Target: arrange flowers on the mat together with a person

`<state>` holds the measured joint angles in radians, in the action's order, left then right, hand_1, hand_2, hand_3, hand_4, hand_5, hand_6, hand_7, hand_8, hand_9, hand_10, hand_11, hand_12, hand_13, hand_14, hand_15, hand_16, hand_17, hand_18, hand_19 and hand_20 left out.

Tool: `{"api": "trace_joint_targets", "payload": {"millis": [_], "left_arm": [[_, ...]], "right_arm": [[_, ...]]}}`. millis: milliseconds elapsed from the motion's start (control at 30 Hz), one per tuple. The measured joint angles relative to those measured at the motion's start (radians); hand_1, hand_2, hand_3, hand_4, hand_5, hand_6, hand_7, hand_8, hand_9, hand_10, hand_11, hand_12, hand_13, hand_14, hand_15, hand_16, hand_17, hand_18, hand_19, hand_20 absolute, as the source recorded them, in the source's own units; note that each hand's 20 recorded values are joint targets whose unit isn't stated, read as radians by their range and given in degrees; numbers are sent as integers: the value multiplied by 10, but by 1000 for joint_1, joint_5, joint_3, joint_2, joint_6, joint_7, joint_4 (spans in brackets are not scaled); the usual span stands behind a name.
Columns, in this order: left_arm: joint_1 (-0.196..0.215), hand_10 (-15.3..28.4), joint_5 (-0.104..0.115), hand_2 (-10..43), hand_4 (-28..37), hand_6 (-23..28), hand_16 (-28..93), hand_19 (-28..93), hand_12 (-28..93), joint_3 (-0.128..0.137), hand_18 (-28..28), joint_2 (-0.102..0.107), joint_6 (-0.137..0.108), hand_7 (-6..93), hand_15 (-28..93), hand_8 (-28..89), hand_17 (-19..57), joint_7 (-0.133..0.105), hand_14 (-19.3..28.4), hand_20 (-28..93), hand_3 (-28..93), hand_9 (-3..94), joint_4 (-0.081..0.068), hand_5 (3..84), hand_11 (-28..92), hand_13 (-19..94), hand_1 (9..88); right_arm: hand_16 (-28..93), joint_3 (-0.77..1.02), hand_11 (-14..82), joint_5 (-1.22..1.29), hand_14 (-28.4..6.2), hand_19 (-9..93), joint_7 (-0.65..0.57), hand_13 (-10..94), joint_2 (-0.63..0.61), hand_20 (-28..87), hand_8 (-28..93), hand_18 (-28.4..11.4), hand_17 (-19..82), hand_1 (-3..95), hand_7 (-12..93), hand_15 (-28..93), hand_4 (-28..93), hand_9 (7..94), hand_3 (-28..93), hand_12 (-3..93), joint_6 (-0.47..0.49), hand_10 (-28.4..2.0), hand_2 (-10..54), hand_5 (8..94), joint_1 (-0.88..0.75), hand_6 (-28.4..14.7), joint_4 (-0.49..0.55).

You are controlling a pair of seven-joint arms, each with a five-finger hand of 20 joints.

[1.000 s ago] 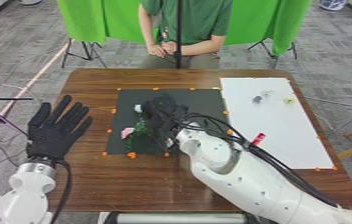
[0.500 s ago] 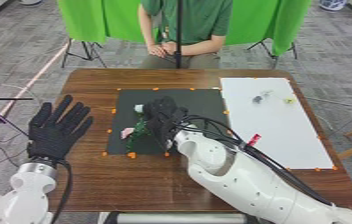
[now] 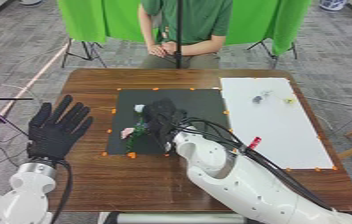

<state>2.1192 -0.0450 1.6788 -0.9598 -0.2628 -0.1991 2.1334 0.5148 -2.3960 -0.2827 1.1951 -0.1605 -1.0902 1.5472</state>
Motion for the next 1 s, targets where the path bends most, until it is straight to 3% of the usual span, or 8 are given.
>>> {"api": "trace_joint_targets", "payload": {"millis": [200, 333, 533, 667, 800, 1000], "left_arm": [[-1, 157, 3, 123, -283, 68, -87, 358, 70, 0, 144, -1, 0, 91, 331, -93, -56, 1, 157, 137, 710, 380, -1, 416, 206, 281, 278], [-1, 157, 3, 122, -283, 68, -88, 357, 70, 3, 144, -2, 0, 90, 329, -92, -56, 2, 156, 137, 710, 380, -2, 416, 205, 282, 279], [1, 157, 3, 120, -283, 68, -86, 356, 70, 16, 144, -11, 1, 88, 326, -92, -56, 5, 155, 137, 712, 378, -2, 415, 205, 282, 277], [12, 156, 3, 121, -283, 68, -86, 355, 70, 32, 144, -17, 4, 88, 323, -92, -55, 6, 154, 136, 702, 378, -1, 414, 203, 281, 273], [32, 156, 3, 130, -283, 67, -85, 353, 70, 48, 144, -21, 7, 86, 318, -92, -55, 3, 154, 137, 693, 378, 4, 414, 200, 281, 265], [64, 156, 5, 146, -283, 66, -83, 353, 71, 71, 145, -30, 9, 85, 313, -91, -56, -8, 151, 138, 668, 377, 14, 413, 200, 282, 258]], "right_arm": [[338, 9, 193, 0, -31, 625, 7, 566, 0, 290, -97, -143, 279, 564, 336, 324, -283, 630, 750, 164, 0, -86, -95, 638, -8, 35, 8], [304, 38, 194, 5, -42, 625, 9, 554, -1, 276, -162, -144, 275, 536, 317, 349, -283, 603, 771, 161, 1, -86, -95, 595, -26, 34, 27], [185, 122, 177, 89, -81, 608, 2, 511, -28, 232, -195, -140, 262, 447, 304, 384, -283, 558, 821, 156, -1, -104, -95, 546, -79, 20, 129], [152, 246, 155, 229, -96, 556, 3, 460, -56, 189, -179, -142, 239, 393, 274, 344, -280, 509, 818, 152, 32, -121, -64, 504, -149, -2, 242], [134, 413, 141, 443, -96, 493, -3, 396, -83, 148, -171, -137, 203, 381, 266, 302, -280, 464, 819, 148, 117, -118, -49, 475, -239, -10, 358], [118, 643, 134, 733, -88, 449, 79, 373, -124, 129, -170, -137, 186, 372, 267, 259, -280, 445, 822, 138, 161, -104, -54, 456, -373, -9, 394]]}}
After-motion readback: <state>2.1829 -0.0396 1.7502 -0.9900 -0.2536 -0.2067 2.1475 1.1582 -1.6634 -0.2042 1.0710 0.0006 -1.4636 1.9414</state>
